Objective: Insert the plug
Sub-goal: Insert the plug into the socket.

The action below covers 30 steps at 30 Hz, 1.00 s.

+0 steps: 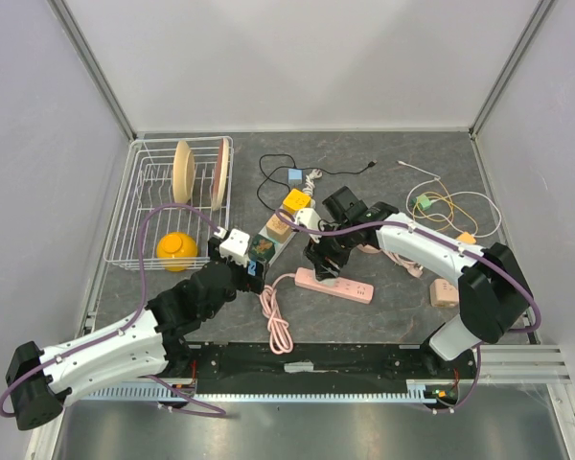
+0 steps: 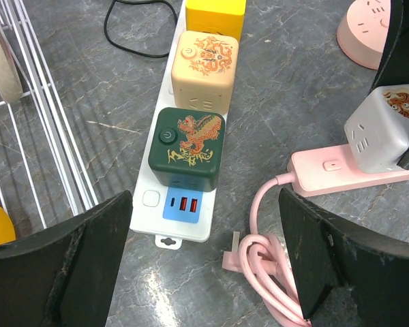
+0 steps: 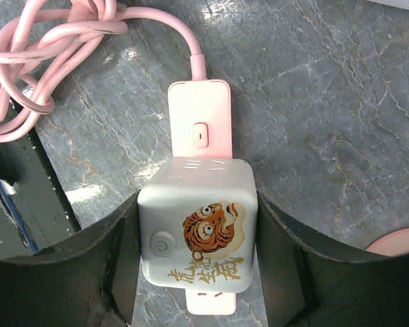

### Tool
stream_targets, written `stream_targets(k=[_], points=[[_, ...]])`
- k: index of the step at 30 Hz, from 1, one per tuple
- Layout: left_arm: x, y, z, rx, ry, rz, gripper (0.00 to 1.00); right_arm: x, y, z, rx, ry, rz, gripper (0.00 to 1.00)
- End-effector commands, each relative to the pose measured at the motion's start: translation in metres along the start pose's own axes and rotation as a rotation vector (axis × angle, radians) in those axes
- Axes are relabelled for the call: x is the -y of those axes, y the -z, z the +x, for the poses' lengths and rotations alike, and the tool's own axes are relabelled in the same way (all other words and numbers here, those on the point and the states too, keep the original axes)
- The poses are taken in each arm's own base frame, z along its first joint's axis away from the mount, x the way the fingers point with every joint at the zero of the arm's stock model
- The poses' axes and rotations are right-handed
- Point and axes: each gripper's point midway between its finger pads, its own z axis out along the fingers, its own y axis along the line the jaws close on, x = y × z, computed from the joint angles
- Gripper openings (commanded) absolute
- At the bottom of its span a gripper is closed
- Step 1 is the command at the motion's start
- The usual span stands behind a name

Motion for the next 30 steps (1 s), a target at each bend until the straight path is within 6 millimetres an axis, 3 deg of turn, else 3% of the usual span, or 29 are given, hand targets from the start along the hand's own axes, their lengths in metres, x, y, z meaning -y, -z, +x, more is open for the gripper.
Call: stream_targets(k=[1, 11, 21, 30], points=[[-0.001, -0.002, -0.012, 0.048, 0.039, -0.013, 0.95, -0.008, 0.003, -0.005, 0.039, 0.022, -0.031, 0.0], [0.01, -0.007, -0.01, 0.017, 0.063, 0.018, 0.95, -0.015, 0.0, -0.003, 0.045, 0.03, -0.053, 0.0], [0.018, -0.012, -0.005, -0.015, 0.073, 0.042, 0.95, -0.007, -0.007, 0.001, 0.022, 0.056, -0.022, 0.0], [0.02, -0.012, -0.007, -0.017, 0.047, 0.053, 0.95, -0.016, -0.012, 0.021, -0.002, 0.111, -0.056, 0.0]])
